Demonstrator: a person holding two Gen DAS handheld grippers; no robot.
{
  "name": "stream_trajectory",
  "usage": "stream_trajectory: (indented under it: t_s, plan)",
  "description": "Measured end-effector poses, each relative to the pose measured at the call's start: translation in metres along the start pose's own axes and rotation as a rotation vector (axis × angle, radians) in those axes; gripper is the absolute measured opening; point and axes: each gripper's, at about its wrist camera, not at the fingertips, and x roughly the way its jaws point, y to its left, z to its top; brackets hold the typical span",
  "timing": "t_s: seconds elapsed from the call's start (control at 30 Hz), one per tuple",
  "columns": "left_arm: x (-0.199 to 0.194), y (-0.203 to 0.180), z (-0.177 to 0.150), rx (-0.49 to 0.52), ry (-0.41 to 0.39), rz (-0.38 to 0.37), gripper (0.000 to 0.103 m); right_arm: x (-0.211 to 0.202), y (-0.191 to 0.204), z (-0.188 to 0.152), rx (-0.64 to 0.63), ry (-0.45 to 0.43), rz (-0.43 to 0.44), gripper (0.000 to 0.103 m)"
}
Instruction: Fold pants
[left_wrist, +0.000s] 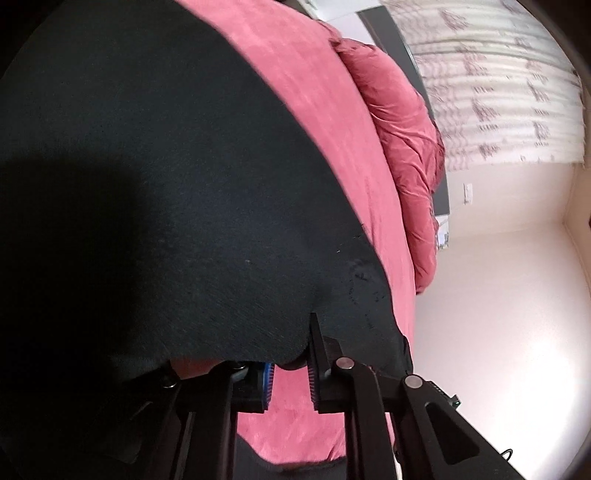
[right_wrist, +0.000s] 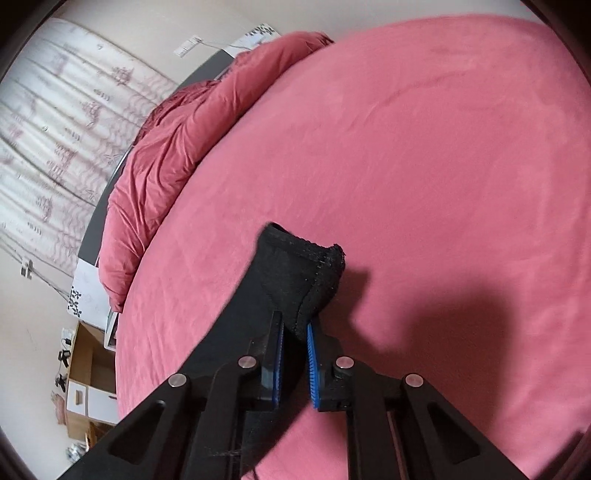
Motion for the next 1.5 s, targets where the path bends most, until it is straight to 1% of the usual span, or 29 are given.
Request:
stream_trajectory:
  t_s: [0.17, 0.33, 0.53, 0.6, 0.63, 0.67, 0.7, 0.73, 0.77, 0.8, 0.83, 0.87, 0.93, 0.97, 1.0, 1.03, 1.07, 1.13, 1.17, 1.2, 1.27, 1.3, 1.37, 1.43, 1.47, 1.5]
  plan:
    - [-0.019, -0.014, -0.001, 0.037, 0.041, -0.037, 0.014, -0.054, -0.017, -0.008, -0.072, -0.029, -0.029, 0.011]
    - [-0.033, -0.012, -0.018, 0.074, 0.099, -0.02, 0.014, -0.089, -0.052, -0.026, -0.058, -0.029, -0.06, 0.011]
    - [-0.031, 0.004, -0.039, 0.087, 0.125, 0.04, 0.014, -0.102, -0.105, -0.053, 0.071, -0.014, -0.102, 0.011]
    - [-0.031, 0.006, -0.044, 0.121, 0.125, 0.067, 0.014, -0.098, -0.111, -0.061, 0.056, 0.001, -0.147, 0.011]
    - [-0.032, 0.006, -0.046, 0.137, 0.122, 0.075, 0.015, -0.095, -0.111, -0.065, 0.034, 0.023, -0.17, 0.012]
    - [-0.026, -0.001, -0.043, 0.158, 0.125, 0.09, 0.018, -0.09, -0.111, -0.068, 0.002, 0.052, -0.205, 0.014]
    - [-0.027, -0.002, -0.043, 0.171, 0.132, 0.099, 0.025, -0.09, -0.109, -0.07, -0.03, 0.059, -0.221, 0.014]
    - [-0.031, -0.002, -0.046, 0.183, 0.145, 0.102, 0.029, -0.092, -0.105, -0.07, -0.06, 0.056, -0.228, 0.017]
    - [-0.034, -0.004, -0.045, 0.196, 0.172, 0.09, 0.034, -0.095, -0.1, -0.07, -0.097, 0.054, -0.244, 0.024]
    - [-0.038, -0.006, -0.045, 0.206, 0.189, 0.081, 0.04, -0.098, -0.095, -0.07, -0.126, 0.05, -0.262, 0.028]
    - [-0.045, -0.007, -0.046, 0.219, 0.204, 0.069, 0.042, -0.102, -0.089, -0.07, -0.153, 0.043, -0.285, 0.034]
    - [-0.052, -0.009, -0.045, 0.233, 0.211, 0.054, 0.043, -0.108, -0.082, -0.071, -0.181, 0.028, -0.314, 0.036]
    - [-0.072, -0.01, -0.041, 0.255, 0.196, 0.01, 0.043, -0.118, -0.073, -0.072, -0.216, -0.001, -0.356, 0.036]
    - [-0.073, -0.016, -0.033, 0.255, 0.187, -0.004, 0.043, -0.124, -0.067, -0.074, -0.228, -0.019, -0.373, 0.037]
    - [-0.083, -0.012, -0.028, 0.254, 0.172, -0.014, 0.043, -0.129, -0.061, -0.075, -0.239, -0.029, -0.362, 0.037]
    - [-0.093, -0.01, -0.019, 0.257, 0.146, -0.006, 0.044, -0.133, -0.055, -0.077, -0.256, -0.033, -0.34, 0.041]
    - [-0.097, -0.009, -0.011, 0.259, 0.126, 0.007, 0.044, -0.136, -0.046, -0.081, -0.27, -0.033, -0.325, 0.044]
    - [-0.111, -0.004, 0.011, 0.249, 0.066, 0.061, 0.044, -0.136, -0.03, -0.086, -0.291, -0.026, -0.29, 0.049]
    - [-0.118, 0.0, 0.027, 0.226, 0.034, 0.081, 0.044, -0.135, -0.021, -0.09, -0.302, -0.014, -0.261, 0.049]
    - [-0.124, 0.004, 0.036, 0.206, 0.016, 0.096, 0.044, -0.13, -0.011, -0.093, -0.312, -0.002, -0.243, 0.05]
    - [-0.13, 0.011, 0.061, 0.162, -0.012, 0.132, 0.044, -0.119, 0.009, -0.099, -0.339, 0.037, -0.218, 0.055]
    - [-0.132, 0.014, 0.075, 0.138, -0.018, 0.148, 0.044, -0.112, 0.02, -0.103, -0.35, 0.06, -0.209, 0.056]
    - [-0.132, 0.018, 0.101, 0.066, -0.021, 0.159, 0.044, -0.096, 0.04, -0.11, -0.375, 0.115, -0.194, 0.059]
    - [-0.129, 0.021, 0.132, 0.024, -0.018, 0.182, 0.044, -0.079, 0.058, -0.115, -0.406, 0.165, -0.19, 0.06]
    - [-0.124, 0.02, 0.14, 0.011, -0.013, 0.196, 0.044, -0.069, 0.068, -0.121, -0.424, 0.199, -0.191, 0.06]
    - [-0.129, 0.025, 0.144, -0.005, -0.001, 0.217, 0.044, -0.061, 0.073, -0.124, -0.427, 0.222, -0.193, 0.06]
